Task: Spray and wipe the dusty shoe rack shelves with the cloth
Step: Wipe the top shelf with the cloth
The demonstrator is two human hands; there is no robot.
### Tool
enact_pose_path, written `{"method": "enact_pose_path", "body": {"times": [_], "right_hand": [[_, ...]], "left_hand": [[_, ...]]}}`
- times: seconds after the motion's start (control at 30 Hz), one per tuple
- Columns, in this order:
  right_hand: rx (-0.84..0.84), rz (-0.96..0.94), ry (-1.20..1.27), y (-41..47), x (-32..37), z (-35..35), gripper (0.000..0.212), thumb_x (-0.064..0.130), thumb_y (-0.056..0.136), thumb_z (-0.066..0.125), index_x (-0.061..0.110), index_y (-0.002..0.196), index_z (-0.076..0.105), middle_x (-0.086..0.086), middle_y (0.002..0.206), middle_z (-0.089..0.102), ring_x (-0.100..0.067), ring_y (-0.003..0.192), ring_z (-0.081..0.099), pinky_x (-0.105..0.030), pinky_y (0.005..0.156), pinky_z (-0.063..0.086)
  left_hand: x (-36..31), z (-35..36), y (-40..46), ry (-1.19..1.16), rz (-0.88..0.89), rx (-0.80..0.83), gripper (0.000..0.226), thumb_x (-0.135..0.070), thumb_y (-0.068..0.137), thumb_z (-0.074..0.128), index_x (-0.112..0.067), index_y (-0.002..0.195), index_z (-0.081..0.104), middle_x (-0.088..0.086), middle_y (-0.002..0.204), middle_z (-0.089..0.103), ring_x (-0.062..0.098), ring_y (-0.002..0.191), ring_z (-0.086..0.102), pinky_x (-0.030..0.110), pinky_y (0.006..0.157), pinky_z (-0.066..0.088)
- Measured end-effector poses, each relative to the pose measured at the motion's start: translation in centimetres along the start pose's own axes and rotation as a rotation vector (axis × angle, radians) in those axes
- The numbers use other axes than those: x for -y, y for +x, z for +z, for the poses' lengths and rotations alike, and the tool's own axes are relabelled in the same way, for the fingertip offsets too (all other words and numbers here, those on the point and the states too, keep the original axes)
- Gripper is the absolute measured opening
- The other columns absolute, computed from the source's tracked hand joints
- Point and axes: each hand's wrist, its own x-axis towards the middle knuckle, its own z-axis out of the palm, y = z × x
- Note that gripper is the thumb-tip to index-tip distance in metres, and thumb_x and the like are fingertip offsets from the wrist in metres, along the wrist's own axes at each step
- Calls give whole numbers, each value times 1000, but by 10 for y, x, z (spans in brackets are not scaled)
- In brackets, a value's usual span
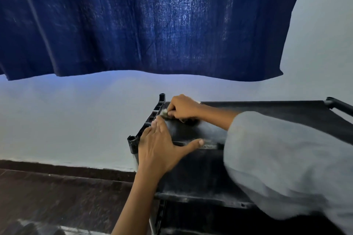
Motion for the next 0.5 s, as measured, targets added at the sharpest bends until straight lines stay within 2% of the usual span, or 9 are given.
{"method": "enact_pose_path", "body": {"times": [0.07,0.13,0.2,0.27,0.33,0.37,0.43,0.5], "right_hand": [[214,-106,133,-28,14,-18,17,21,89,64,15,101,74,8,88,72,1,73,58,-16,70,42],[359,-192,221,-59,23,-38,17,24,88,67,18,101,74,11,86,72,6,69,56,-9,68,42],[421,-214,292,-83,20,-51,18,26,86,69,18,101,75,8,91,74,2,74,60,-17,73,46],[446,-180,335,-98,5,-58,17,28,83,72,23,99,75,19,89,72,0,80,63,-23,78,49],[384,-107,272,-104,-14,-55,16,23,79,76,25,95,76,31,79,68,8,78,61,-15,74,47],[308,-54,190,-102,-26,-50,17,19,78,77,25,94,77,28,80,69,7,77,61,-15,74,47],[116,69,31,-88,-51,-35,19,16,76,77,24,94,77,13,90,74,-3,82,65,-24,81,52],[-30,202,3,-67,-66,-23,18,16,77,75,23,94,77,3,94,74,-15,87,67,-29,83,53]], "left_hand": [[-1,0,-1,-37,-17,-3,138,-96,58,31,-1,154,-1,13,163,14,22,149,17,35,117,19],[-2,0,-2,-82,-27,0,142,-96,55,33,-1,153,-6,13,163,10,22,150,13,34,118,16],[-1,1,-2,-124,-39,6,147,-98,51,33,-1,152,-9,13,162,16,23,149,16,35,118,19],[1,4,-1,-144,-52,0,152,-102,46,31,-1,152,-10,14,155,35,27,144,29,38,113,31],[3,7,1,-130,-52,-8,154,-104,44,27,-1,153,-9,14,145,48,29,135,41,39,106,41],[4,7,1,-109,-47,-11,154,-105,43,24,-2,153,-8,14,140,52,28,131,45,39,102,44],[3,7,3,-56,-27,-16,152,-104,44,19,-2,154,-4,11,128,60,27,122,52,38,95,48],[3,7,4,-9,-12,-27,149,-103,46,15,-2,154,-2,9,116,65,26,113,57,36,91,50]]}}
